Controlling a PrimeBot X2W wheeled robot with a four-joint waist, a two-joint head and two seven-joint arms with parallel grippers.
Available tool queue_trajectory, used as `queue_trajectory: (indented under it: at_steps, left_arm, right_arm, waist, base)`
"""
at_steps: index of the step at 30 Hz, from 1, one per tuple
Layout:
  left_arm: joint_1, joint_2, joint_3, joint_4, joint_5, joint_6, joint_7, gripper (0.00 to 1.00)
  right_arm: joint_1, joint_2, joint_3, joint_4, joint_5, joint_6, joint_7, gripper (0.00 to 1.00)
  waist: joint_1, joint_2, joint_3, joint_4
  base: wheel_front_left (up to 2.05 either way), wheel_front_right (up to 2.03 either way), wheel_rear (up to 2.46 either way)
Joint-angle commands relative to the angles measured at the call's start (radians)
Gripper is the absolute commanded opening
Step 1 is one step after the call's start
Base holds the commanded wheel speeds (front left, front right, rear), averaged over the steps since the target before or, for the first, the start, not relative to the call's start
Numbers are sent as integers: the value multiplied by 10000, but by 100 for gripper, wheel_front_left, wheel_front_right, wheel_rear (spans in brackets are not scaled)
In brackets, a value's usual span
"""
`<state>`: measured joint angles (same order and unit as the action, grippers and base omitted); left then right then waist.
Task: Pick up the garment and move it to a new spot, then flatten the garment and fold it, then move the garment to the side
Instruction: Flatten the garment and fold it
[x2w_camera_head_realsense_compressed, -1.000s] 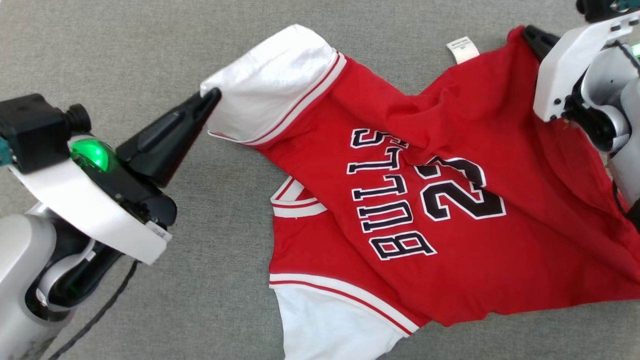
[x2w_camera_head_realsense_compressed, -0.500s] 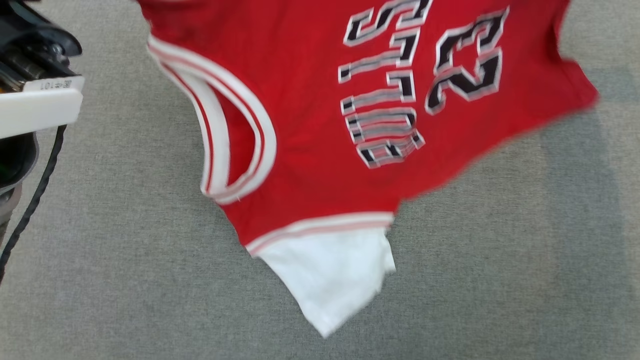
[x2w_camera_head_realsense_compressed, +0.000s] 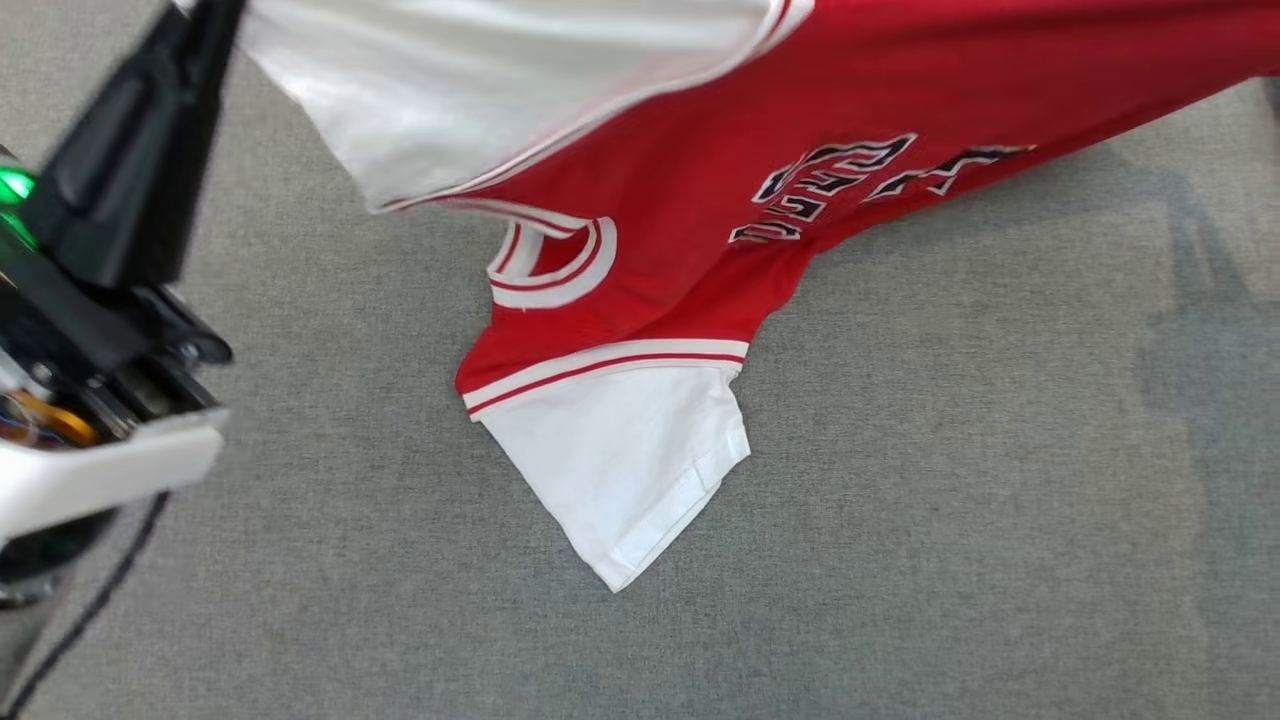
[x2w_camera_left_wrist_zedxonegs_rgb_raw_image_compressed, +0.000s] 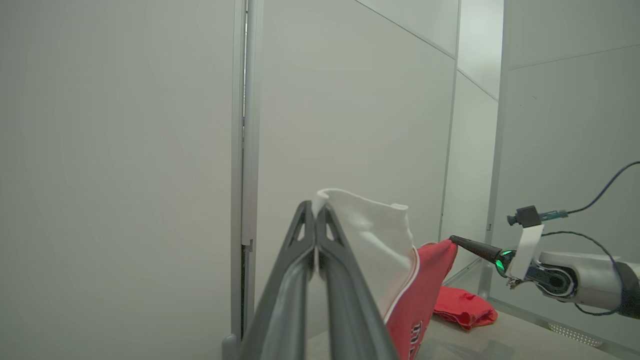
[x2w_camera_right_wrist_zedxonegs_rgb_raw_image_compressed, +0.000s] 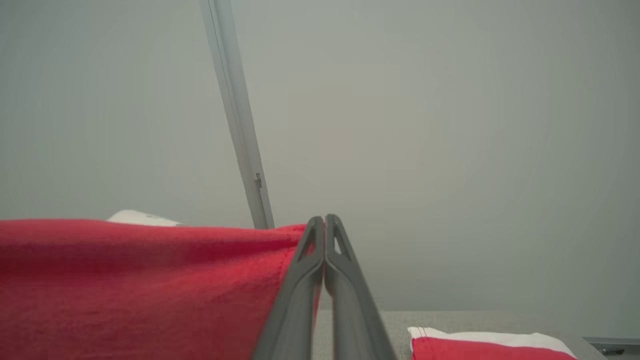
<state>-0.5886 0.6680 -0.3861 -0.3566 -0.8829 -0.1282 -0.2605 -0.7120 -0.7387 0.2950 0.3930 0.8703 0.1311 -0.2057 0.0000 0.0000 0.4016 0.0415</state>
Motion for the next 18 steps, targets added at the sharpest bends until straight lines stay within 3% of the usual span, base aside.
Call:
queue_trajectory:
  at_steps: [1,5,9,13,18]
  left_arm:
    - [-500,116,140,27,-62,-20,-50,0]
    - [-2277,516,-412,353,8,-14,578,0]
    - [-4962,677,-1114,1493,367,-19,1094,0]
    - [-7506,454,-1937,3418,1255,-20,814,0]
    - [-10476,-121,-2501,6219,2648,-19,162,0]
  right_arm:
    - [0,-72,-148,-269,-3,-10,45,0]
    - [-880,79,-271,-811,-352,-10,701,0]
    - [-2606,734,-164,-639,-905,-8,1524,0]
    - [-4751,1892,-186,540,-1725,-8,1767,0]
    - [-7168,3317,-471,2684,-3101,-8,1044,0]
  waist:
    - [0,0,-86,-92]
    - [0,0,-63,-276]
    - [0,0,331,-568]
    - [0,0,887,-863]
    - [0,0,1522,-1289]
  base:
    - [0,0,0]
    - [0,0,0]
    - [0,0,0]
    - [0,0,0]
    - [0,0,0]
